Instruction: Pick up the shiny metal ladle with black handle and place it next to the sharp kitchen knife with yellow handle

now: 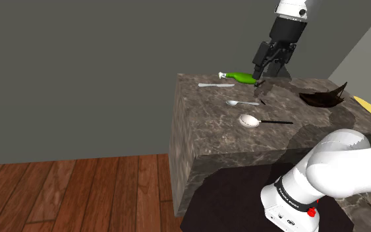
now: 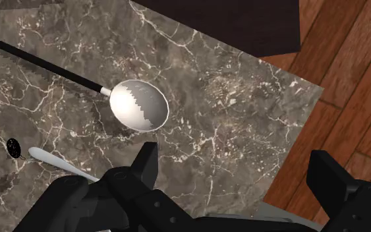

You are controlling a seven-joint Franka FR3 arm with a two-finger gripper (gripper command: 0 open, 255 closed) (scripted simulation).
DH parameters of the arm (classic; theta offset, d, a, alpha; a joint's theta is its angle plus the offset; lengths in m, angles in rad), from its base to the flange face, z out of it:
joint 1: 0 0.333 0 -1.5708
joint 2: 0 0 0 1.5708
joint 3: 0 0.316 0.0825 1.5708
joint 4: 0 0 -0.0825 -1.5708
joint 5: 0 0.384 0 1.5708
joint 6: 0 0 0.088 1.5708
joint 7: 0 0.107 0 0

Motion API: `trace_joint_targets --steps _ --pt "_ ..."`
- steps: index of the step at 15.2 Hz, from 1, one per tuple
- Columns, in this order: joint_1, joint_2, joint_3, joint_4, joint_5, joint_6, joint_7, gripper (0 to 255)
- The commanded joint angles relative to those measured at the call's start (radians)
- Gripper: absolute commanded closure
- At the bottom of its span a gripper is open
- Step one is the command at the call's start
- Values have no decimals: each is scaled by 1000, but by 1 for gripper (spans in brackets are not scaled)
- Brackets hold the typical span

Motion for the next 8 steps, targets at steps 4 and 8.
trace_joint_targets --steps 4,8 --pt "30 -78 -35 -120 -60 39 -145 0" --pt "64 -176 -97 -269 -158 94 -340 0"
